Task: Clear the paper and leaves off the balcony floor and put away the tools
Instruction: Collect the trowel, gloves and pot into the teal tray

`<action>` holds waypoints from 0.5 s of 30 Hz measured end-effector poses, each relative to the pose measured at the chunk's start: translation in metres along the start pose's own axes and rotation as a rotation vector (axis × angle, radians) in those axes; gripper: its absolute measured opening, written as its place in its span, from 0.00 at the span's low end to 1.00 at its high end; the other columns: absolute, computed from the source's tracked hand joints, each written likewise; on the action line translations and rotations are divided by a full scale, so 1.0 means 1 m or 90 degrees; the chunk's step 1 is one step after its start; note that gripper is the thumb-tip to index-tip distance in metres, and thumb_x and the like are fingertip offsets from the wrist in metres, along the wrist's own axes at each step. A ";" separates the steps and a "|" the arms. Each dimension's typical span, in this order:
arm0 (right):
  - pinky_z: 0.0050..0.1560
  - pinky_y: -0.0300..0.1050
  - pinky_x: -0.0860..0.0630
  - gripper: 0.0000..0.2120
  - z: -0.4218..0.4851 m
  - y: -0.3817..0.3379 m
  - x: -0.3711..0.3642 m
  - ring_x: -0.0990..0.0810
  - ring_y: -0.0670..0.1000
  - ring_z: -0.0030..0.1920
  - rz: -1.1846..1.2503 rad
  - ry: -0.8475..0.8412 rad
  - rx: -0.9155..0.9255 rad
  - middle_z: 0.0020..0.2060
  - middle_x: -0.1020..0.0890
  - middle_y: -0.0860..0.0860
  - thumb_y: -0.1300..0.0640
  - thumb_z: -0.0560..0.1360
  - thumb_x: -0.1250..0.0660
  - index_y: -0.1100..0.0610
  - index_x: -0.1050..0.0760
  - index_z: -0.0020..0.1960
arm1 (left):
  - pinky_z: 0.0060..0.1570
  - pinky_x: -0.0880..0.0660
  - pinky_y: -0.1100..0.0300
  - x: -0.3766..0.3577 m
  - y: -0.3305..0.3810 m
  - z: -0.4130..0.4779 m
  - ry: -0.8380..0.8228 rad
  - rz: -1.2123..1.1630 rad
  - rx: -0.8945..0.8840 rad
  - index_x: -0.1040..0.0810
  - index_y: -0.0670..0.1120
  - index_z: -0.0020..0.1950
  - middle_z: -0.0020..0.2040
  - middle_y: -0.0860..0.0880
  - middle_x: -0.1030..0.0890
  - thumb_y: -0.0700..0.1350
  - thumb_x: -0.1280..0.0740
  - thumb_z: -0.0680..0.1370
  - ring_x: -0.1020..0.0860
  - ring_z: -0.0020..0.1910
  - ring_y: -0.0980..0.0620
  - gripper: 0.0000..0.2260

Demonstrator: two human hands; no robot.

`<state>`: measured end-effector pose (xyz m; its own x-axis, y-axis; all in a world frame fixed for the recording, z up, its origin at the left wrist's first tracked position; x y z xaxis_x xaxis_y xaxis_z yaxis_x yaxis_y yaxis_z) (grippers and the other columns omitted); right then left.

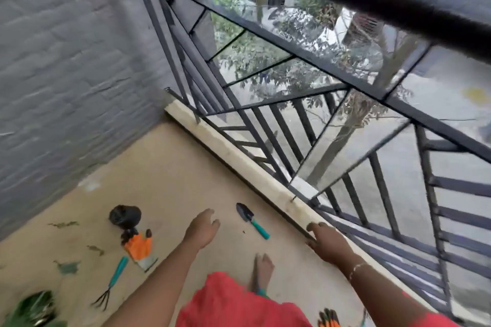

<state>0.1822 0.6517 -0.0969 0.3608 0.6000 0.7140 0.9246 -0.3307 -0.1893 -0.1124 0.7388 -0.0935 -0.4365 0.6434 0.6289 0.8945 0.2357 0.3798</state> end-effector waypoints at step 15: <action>0.56 0.44 0.28 0.14 0.276 -0.049 -0.125 0.25 0.54 0.60 -0.110 -0.141 0.060 0.58 0.23 0.53 0.53 0.77 0.39 0.55 0.29 0.61 | 0.60 0.30 0.57 -0.095 -0.052 0.275 -0.052 -0.024 0.072 0.33 0.43 0.70 0.66 0.42 0.27 0.45 0.36 0.78 0.28 0.64 0.44 0.21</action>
<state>0.1259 0.7937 -0.3632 0.2061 0.7897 0.5779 0.9780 -0.1474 -0.1474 -0.0905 0.8653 -0.3593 -0.4645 0.6886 0.5569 0.8850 0.3382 0.3200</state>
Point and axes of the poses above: each hand's wrist, its own z-axis towards the middle knuckle, its own x-axis out of the back of the hand, y = z × x, the point moved 1 cm from there along z, towards the middle knuckle
